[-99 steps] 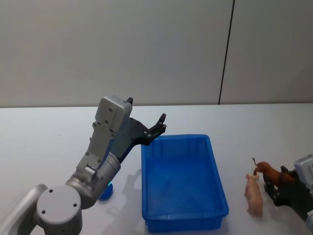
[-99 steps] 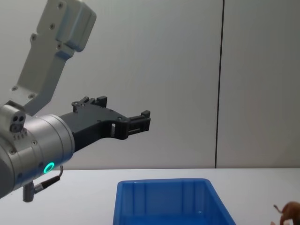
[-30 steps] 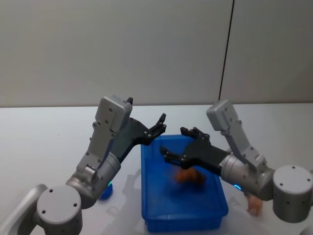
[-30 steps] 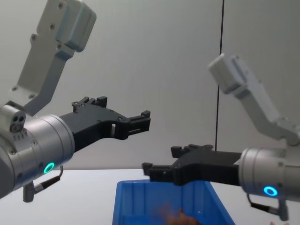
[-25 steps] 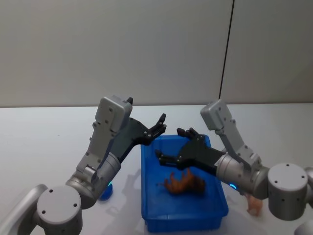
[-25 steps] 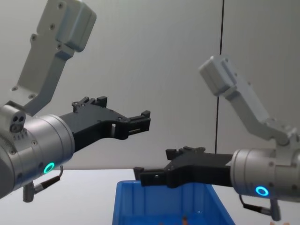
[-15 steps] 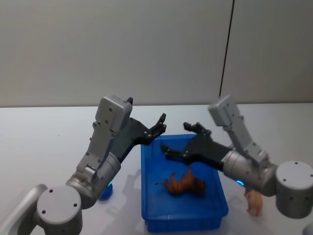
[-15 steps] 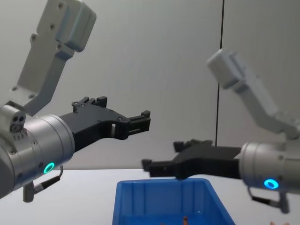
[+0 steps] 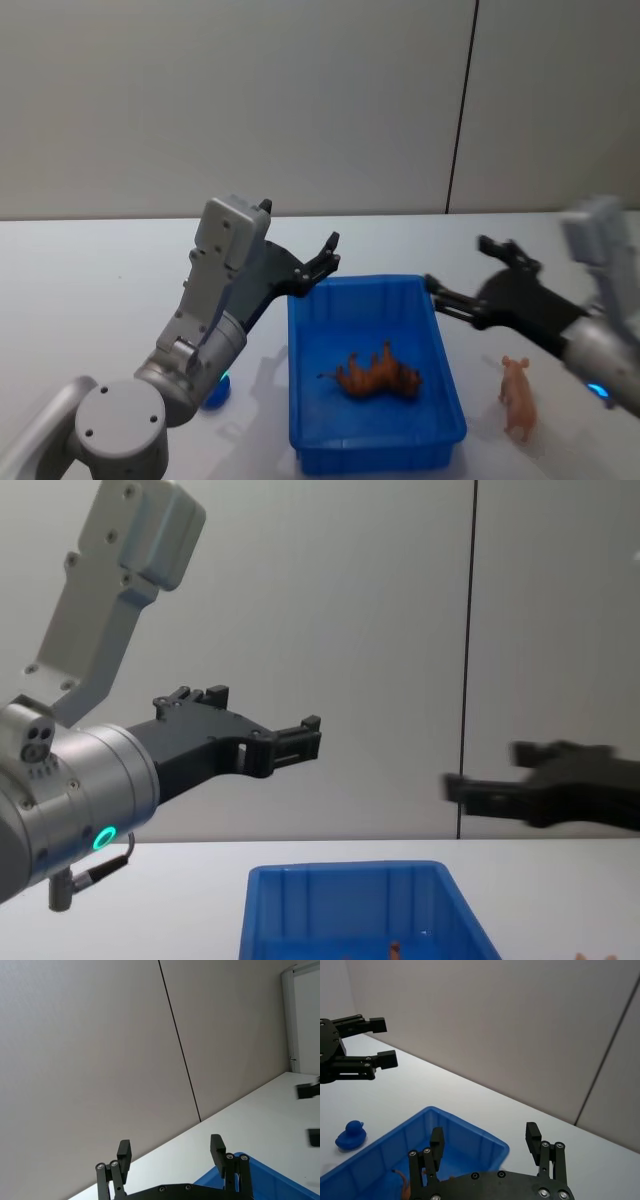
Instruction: Pick up the two dolls from the table and place them into the box.
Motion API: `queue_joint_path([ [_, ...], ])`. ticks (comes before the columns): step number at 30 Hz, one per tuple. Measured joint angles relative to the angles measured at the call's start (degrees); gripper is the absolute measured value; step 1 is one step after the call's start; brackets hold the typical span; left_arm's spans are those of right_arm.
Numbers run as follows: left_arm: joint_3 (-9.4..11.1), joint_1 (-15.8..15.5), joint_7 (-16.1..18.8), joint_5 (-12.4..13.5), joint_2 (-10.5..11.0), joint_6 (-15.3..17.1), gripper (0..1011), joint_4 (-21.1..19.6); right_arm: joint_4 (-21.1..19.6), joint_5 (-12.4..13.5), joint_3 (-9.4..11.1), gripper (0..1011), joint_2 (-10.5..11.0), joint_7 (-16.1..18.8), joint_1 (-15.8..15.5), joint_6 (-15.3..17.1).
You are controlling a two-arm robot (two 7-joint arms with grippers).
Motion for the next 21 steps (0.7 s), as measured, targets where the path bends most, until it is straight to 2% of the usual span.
queue_joint_path([
  [1,0.0,0.0,0.0,0.0,0.0,0.0,1002,0.0,-0.8,0.7,0.4,1001,0.3,-0.3,-0.5,0.1],
  [5,0.0,0.0,0.0,0.0,0.0,0.0,1002,0.0,-6.2,4.8,2.7,1001,4.0,-2.5,-6.1,0.7],
  [8,0.0,0.0,0.0,0.0,0.0,0.0,1002,0.0,-8.5,6.8,3.7,1001,5.4,-3.6,-8.7,1.0],
  [10,0.0,0.0,0.0,0.0,0.0,0.0,1001,0.0,-11.3,9.3,4.9,1001,7.3,-5.0,-12.3,1.2],
  [11,0.0,0.0,0.0,0.0,0.0,0.0,1002,0.0,-11.3,9.3,4.9,1001,7.3,-5.0,-12.3,1.2],
  [15,0.0,0.0,0.0,0.0,0.0,0.0,1002,0.0,-14.4,12.3,6.2,1001,9.3,-6.8,-17.0,1.4],
  [21,0.0,0.0,0.0,0.0,0.0,0.0,1002,0.0,-17.5,14.6,7.5,1001,11.3,-8.8,-21.8,1.6],
])
